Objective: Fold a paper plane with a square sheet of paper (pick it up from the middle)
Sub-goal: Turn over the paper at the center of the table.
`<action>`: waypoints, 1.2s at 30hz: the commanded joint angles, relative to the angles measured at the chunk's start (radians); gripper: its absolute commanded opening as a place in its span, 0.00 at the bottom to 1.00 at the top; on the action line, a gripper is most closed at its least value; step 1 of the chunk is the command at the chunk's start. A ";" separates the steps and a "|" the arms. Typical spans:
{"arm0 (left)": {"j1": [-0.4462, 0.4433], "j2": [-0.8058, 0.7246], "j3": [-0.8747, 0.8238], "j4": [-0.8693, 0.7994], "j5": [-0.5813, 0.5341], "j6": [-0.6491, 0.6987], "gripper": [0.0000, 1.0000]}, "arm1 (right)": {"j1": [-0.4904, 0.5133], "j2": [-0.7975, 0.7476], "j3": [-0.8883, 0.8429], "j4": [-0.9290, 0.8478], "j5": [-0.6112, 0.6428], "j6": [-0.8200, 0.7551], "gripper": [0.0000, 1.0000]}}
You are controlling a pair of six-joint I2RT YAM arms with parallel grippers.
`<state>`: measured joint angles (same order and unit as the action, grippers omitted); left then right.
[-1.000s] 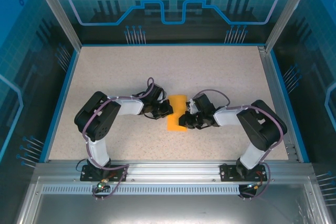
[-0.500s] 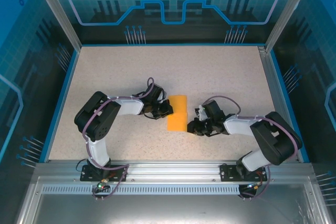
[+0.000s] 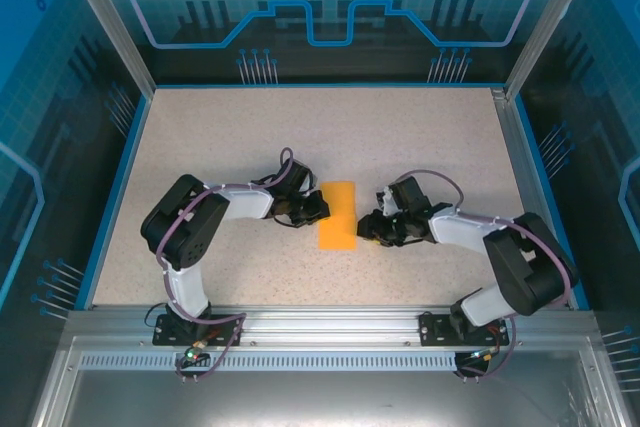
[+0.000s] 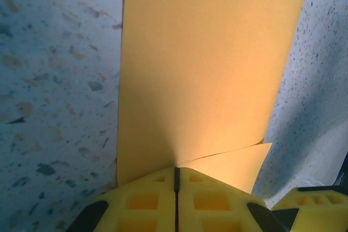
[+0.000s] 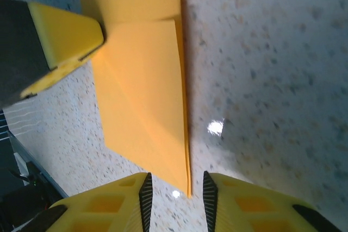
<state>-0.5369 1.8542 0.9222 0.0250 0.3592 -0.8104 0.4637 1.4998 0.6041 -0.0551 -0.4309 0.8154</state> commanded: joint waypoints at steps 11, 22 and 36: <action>0.002 0.000 -0.014 -0.108 -0.032 0.023 0.10 | -0.005 0.157 0.044 0.106 -0.088 0.033 0.28; 0.002 0.004 -0.015 -0.102 -0.026 0.020 0.10 | 0.001 0.187 0.050 0.137 -0.101 0.039 0.28; 0.003 -0.007 -0.017 -0.123 -0.057 0.018 0.09 | -0.011 0.149 0.064 0.078 -0.034 0.032 0.30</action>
<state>-0.5369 1.8492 0.9222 0.0074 0.3546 -0.8093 0.4591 1.6485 0.6479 0.0483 -0.5121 0.8570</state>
